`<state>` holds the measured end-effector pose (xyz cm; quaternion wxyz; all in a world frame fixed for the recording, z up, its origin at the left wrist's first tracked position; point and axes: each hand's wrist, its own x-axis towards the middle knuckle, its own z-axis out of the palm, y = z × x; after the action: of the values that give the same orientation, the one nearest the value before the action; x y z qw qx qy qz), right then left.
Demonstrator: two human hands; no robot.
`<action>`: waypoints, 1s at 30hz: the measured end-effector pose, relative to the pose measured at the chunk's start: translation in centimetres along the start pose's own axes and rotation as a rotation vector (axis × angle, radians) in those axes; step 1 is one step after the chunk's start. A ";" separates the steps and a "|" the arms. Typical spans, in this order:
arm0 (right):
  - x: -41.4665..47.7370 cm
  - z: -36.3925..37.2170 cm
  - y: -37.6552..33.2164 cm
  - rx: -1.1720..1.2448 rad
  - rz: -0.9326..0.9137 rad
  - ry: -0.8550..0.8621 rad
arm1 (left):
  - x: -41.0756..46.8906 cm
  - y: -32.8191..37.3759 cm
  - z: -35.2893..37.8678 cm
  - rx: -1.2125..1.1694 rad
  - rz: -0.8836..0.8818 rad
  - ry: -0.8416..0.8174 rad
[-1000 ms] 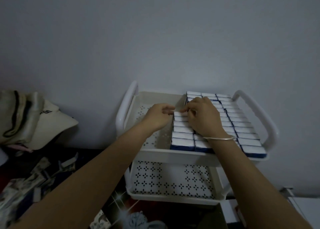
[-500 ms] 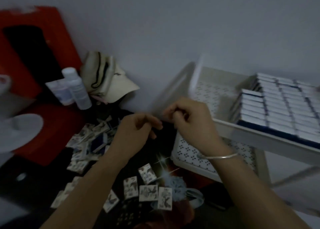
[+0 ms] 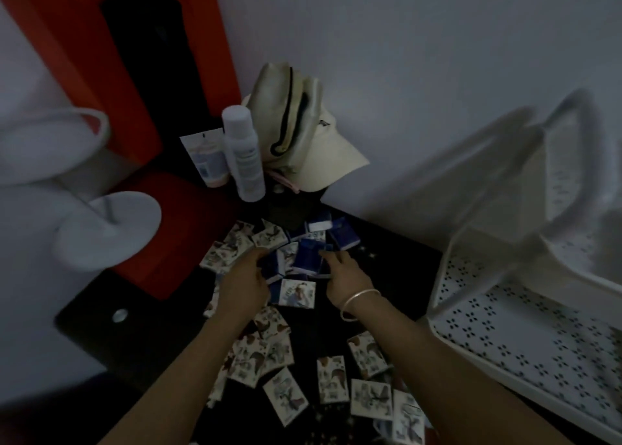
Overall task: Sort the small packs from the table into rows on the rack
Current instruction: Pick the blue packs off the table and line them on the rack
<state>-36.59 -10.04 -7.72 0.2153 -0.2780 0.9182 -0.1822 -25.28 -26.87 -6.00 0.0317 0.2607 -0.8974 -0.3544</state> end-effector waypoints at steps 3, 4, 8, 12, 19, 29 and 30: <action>3.1 0.7 -1.2 0.201 0.176 0.101 | 1.7 -0.4 0.0 0.052 0.062 -0.048; 4.1 0.9 -1.6 0.240 0.224 0.130 | 2.3 -0.8 0.0 0.081 0.053 -0.076; 6.7 1.8 -2.3 0.121 0.249 0.096 | 4.0 -2.6 0.7 0.224 0.077 -0.156; 7.6 2.7 -2.0 -0.052 0.183 0.056 | 4.5 -3.3 1.5 0.381 0.139 -0.104; 6.6 1.1 -1.1 -0.005 0.214 0.092 | 4.2 -2.6 1.6 0.386 0.155 0.038; -2.0 -8.0 -1.6 0.432 0.044 0.243 | -2.3 4.6 -2.1 -0.409 0.114 -0.058; -3.4 -9.0 -1.7 0.463 0.003 0.268 | -3.1 5.4 -2.3 -0.467 0.088 -0.101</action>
<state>-37.72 -7.42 1.60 0.1500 -0.1933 0.8729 -0.4221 -24.50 -23.49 -0.33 0.0618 0.1890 -0.8022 -0.5630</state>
